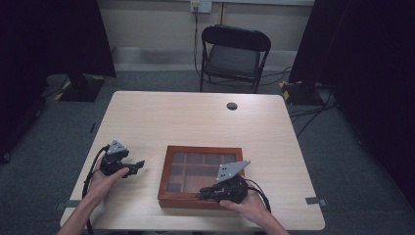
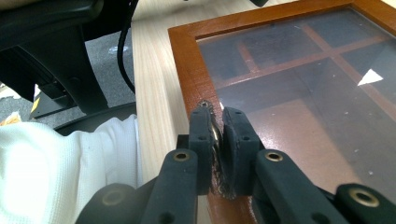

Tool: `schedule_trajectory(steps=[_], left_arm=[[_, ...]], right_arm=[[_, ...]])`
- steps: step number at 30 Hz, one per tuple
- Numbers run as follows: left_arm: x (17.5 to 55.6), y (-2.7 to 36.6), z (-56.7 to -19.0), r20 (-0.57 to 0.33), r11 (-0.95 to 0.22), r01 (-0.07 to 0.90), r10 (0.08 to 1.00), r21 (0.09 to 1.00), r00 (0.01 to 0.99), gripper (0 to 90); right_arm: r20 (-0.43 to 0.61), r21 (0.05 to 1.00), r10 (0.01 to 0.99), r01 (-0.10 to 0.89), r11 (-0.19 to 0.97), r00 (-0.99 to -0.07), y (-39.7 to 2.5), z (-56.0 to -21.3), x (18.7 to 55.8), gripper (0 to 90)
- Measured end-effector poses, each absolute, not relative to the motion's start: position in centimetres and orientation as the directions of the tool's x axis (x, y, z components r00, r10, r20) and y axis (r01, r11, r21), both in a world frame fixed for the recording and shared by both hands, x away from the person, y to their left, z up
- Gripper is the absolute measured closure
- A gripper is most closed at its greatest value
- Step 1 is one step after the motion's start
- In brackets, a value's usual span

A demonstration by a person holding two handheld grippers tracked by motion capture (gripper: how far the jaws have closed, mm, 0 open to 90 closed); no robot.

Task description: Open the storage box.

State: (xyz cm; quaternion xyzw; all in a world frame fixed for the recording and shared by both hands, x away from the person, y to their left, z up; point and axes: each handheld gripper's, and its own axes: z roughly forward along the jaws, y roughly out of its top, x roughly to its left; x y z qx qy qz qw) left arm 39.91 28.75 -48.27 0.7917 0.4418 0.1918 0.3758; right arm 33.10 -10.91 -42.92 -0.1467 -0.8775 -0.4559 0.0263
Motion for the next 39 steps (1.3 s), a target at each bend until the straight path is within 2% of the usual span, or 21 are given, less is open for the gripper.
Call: schedule_trajectory(steps=[39], left_arm=[[37.3, 23.0, -46.2, -0.107, -0.384, 0.447, 0.65, 0.808, 0.752, 16.1]], right_arm=[[0.198, 0.771, 0.245, 0.305, 0.559, -0.949, -10.7, -39.1, 34.2, 82.5]])
